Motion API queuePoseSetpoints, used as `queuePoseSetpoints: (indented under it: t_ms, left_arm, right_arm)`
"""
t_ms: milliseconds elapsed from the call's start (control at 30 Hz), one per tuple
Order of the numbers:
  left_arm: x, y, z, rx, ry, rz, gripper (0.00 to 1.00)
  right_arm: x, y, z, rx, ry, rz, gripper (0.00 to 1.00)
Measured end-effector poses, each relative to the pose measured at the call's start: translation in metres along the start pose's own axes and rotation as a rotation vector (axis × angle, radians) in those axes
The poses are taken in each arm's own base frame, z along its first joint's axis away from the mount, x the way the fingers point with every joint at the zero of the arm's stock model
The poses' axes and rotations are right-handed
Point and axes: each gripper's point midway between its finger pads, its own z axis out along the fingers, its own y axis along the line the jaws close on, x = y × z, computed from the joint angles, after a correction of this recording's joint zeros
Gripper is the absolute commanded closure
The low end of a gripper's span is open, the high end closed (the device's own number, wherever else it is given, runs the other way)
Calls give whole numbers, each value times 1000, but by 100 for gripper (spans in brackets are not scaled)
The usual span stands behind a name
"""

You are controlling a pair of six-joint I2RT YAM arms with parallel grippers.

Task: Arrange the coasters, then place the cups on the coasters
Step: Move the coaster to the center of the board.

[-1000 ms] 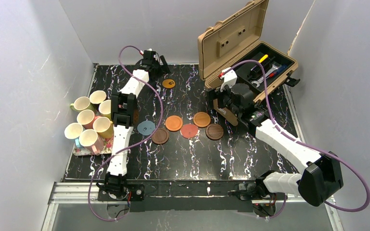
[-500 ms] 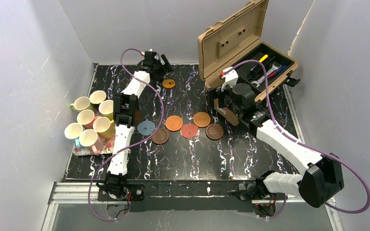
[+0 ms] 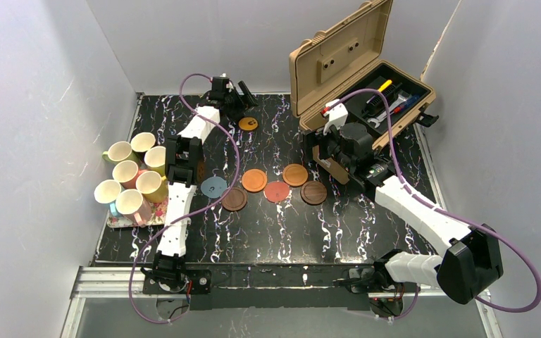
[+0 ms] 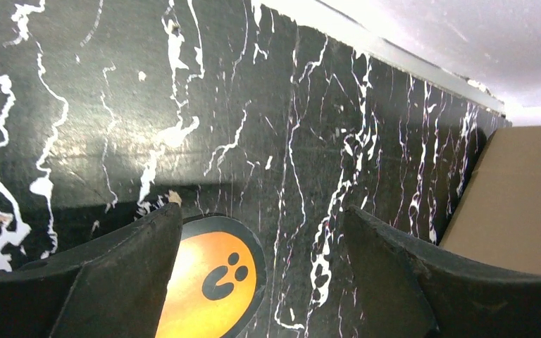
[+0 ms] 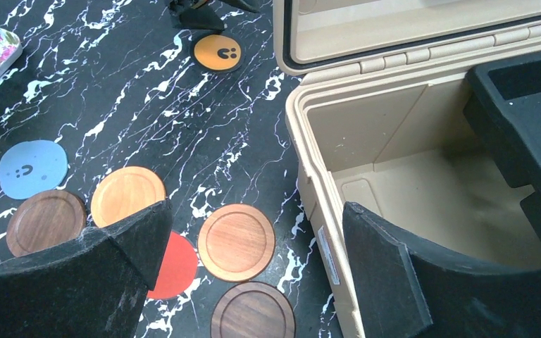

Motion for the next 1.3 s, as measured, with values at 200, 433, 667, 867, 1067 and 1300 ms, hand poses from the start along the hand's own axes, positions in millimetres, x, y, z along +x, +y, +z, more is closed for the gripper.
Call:
queuePoseSetpoints:
  t_ms: [200,433,667,867,1067,1300]
  left_arm:
    - [18,-5,-8,11,45,48,18]
    - [40,-14,-15,55,98,114,19]
    - [67,-26,-24,96,155,180,21]
    - [93,-34,-35,110,201,208,22]
    - [112,-33,-51,105,228,217,23]
    - [121,-35,-60,102,243,215,22]
  right_arm:
    - [1,2,-1,-8,1,11,1]
    - [1,6,-1,-27,2,22,1]
    - [10,7,-3,-36,21,33,1]
    - [18,9,-9,-41,47,45,1]
    - [13,8,-23,-43,27,61,1]
    - [16,15,-28,-71,40,90,1]
